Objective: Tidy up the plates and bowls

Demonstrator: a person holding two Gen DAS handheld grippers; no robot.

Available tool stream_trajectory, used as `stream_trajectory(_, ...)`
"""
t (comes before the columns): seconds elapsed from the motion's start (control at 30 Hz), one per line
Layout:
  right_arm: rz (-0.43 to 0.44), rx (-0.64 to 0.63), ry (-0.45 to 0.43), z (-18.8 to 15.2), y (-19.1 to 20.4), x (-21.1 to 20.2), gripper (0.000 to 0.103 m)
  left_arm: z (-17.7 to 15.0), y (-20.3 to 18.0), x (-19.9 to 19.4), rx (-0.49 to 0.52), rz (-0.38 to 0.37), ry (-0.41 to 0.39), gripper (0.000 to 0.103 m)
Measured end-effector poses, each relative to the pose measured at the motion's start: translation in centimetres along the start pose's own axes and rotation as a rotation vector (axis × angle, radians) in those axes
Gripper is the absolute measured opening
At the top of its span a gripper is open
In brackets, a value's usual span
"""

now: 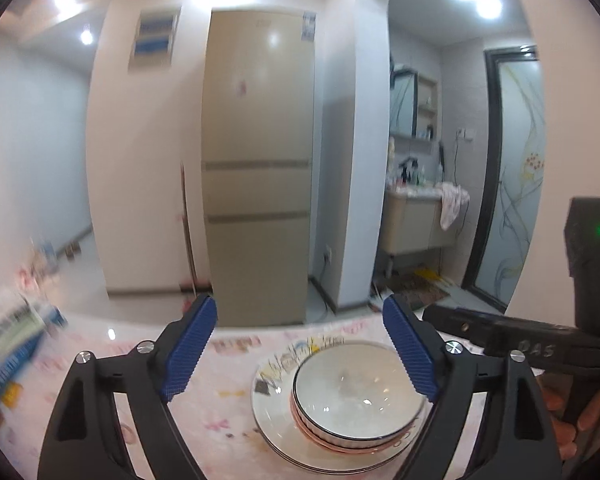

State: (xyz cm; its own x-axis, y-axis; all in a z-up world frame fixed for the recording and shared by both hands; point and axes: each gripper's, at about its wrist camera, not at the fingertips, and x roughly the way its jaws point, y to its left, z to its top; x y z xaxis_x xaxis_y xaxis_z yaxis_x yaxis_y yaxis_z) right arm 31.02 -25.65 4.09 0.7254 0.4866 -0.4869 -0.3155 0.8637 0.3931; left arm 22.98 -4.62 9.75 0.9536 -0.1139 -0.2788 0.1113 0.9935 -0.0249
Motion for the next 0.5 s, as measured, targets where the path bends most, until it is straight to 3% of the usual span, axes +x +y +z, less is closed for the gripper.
stream_trajectory(0.1, -0.029, -0.034, -0.042, 0.2, 0.8, -2.4, 0.06, 0.8, -0.6, -3.5, 0.011, -0.013, -0.06, 0.089)
stream_trajectory(0.2, -0.045, -0.068, -0.105, 0.4, 2.0, -5.4, 0.07, 1.4, -1.0, -6.9, -0.004, -0.03, -0.114, 0.103)
stream_trajectory(0.4, -0.019, -0.115, -0.223, 0.6, 4.6, -12.2, 0.095, 2.3, -1.8, -13.2, 0.028, -0.024, -0.197, 0.103)
stream_trajectory(0.5, -0.039, -0.156, -0.285, -0.1, 6.1, -15.0, 0.097, 2.5, -2.1, -16.1, 0.038, -0.002, -0.234, 0.103)
